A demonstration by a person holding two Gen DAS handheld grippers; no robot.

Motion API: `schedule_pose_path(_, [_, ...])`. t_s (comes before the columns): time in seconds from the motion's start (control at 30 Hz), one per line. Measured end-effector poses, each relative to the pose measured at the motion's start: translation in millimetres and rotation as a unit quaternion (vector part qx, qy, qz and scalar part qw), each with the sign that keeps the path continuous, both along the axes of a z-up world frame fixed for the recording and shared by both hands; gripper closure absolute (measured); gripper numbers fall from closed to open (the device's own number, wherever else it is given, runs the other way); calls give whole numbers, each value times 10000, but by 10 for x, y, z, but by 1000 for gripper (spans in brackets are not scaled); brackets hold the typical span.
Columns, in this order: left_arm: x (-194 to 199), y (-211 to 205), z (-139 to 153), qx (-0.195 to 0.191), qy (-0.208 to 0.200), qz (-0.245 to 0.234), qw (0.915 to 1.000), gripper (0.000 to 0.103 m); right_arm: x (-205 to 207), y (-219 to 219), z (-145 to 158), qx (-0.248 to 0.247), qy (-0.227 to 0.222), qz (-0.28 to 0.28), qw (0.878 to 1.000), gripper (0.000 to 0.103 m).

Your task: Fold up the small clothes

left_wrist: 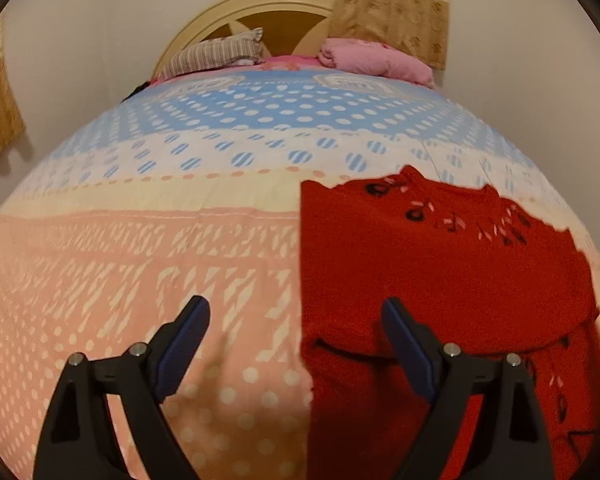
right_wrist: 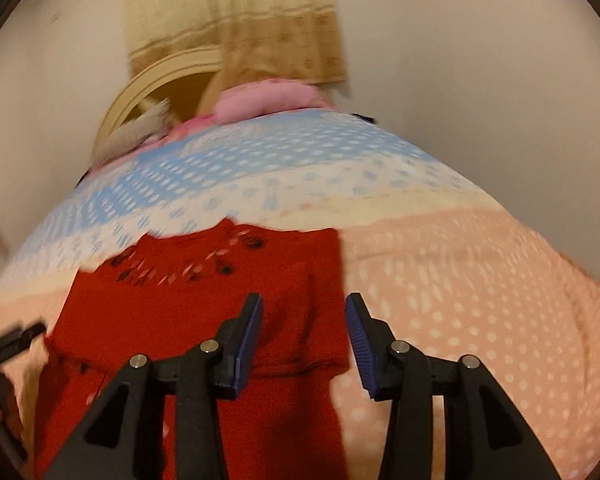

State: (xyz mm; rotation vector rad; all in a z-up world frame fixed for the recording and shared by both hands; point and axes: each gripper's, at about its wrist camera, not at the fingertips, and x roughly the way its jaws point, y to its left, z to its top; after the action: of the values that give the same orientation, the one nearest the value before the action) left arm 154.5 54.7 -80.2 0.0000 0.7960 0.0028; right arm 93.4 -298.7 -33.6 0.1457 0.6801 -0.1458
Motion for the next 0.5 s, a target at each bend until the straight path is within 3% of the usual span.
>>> schedule_pose_path(0.13, [96,-62,-189,51,320,-5,9995,13,102,271,-79,-331,298,485,9978,72])
schedule_pose_path(0.3, [144,5,-280,-57,432,155,9989,0,352,81,-438,612,854,719,9919,72])
schedule_pose_path(0.37, [141,55,-315,-210,526,190,9982,0,444,-35,-649,922,1139,750,9864,74])
schedule_pose_path(0.43, [153,91,-337,-369,558,182,9976,0,411,-112,-696,992,1131,754,9857,89])
schedule_pose_path(0.5, [159,106,-355,-448,577,187,9972,0,354,-165,-662,872,1275,587,9863,94])
